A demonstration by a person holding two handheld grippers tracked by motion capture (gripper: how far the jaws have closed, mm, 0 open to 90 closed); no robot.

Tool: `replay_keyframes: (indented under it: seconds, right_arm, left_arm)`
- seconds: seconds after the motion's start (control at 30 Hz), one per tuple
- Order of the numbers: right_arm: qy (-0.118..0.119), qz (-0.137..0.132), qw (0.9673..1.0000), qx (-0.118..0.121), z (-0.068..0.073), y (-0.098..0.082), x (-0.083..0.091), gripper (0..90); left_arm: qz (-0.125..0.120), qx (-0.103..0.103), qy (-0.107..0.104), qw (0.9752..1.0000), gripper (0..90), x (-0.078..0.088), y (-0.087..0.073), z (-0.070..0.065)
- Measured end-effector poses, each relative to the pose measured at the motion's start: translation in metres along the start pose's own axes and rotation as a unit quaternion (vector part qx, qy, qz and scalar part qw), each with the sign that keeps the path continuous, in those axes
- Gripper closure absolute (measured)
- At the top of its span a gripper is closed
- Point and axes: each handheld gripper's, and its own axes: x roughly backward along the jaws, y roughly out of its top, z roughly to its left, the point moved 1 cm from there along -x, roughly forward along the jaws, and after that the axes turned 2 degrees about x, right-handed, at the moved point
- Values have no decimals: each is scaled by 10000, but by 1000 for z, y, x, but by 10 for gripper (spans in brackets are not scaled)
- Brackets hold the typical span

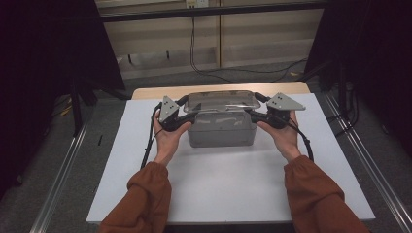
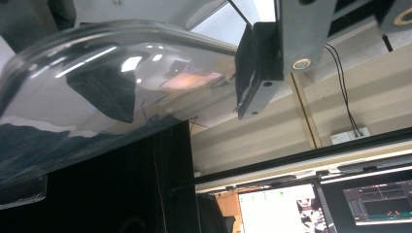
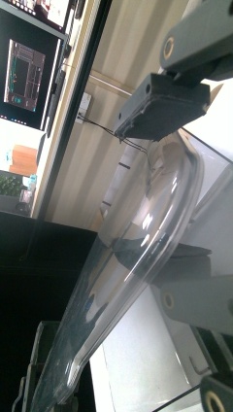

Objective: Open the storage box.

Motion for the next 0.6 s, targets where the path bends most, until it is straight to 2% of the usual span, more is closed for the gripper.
replay_keyframes:
  seconds: [0.37,0.6]
  right_arm:
    - [37,-23,10000,-78,-3,2,-3,410]
    - [61,-12,10000,-23,-5,6,-7,417]
  left_arm:
    - [-59,130,26,9999,419,-3,1,2]
    - [-52,116,29,9999,439,-4,4,6]
